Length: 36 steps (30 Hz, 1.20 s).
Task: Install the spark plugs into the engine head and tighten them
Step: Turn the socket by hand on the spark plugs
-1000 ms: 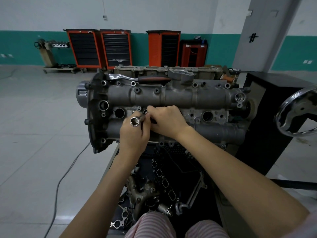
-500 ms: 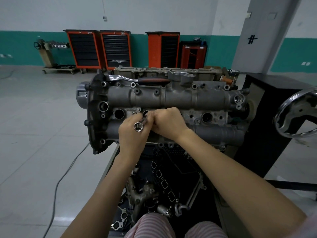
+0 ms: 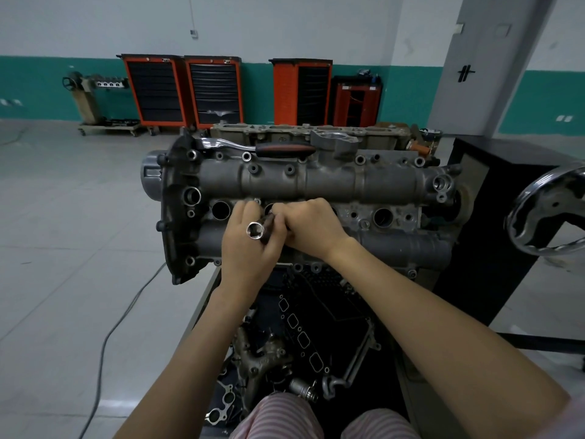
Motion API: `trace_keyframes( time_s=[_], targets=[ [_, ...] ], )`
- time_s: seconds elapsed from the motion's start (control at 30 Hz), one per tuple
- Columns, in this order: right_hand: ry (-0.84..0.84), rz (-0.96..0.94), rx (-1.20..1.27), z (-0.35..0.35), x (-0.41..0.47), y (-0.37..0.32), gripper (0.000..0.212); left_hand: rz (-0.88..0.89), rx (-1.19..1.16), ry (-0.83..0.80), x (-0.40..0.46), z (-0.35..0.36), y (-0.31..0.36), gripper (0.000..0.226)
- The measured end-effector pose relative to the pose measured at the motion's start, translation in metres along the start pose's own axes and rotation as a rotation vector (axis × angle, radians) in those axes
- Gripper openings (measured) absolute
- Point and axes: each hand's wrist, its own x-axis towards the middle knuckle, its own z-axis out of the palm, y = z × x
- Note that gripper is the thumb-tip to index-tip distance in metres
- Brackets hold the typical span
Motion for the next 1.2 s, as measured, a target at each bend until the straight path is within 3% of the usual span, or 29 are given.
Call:
trace_keyframes(
  time_s=[0.27, 0.67, 0.77, 0.97, 1.2],
  targets=[
    [-0.004, 0.012, 0.024, 0.001, -0.001, 0.0, 0.018, 0.021, -0.028, 0.029, 0.001, 0.002, -0.007, 0.05],
    [-0.025, 0.009, 0.085, -0.001, 0.001, -0.002, 0.023, 0.097, -0.043, -0.009, -0.004, -0.002, -0.004, 0.031],
    [-0.066, 0.006, 0.059, -0.001, 0.002, -0.002, 0.012, 0.071, -0.006, -0.019, -0.004, -0.002, -0.004, 0.033],
    [-0.019, 0.034, 0.037, -0.001, 0.001, -0.003, 0.018, 0.054, -0.016, 0.006, -0.004, 0.001, -0.007, 0.032],
    [0.026, 0.058, -0.019, 0.002, 0.001, -0.004, 0.018, 0.047, -0.106, 0.089, 0.001, 0.002, -0.014, 0.048]
  ],
)
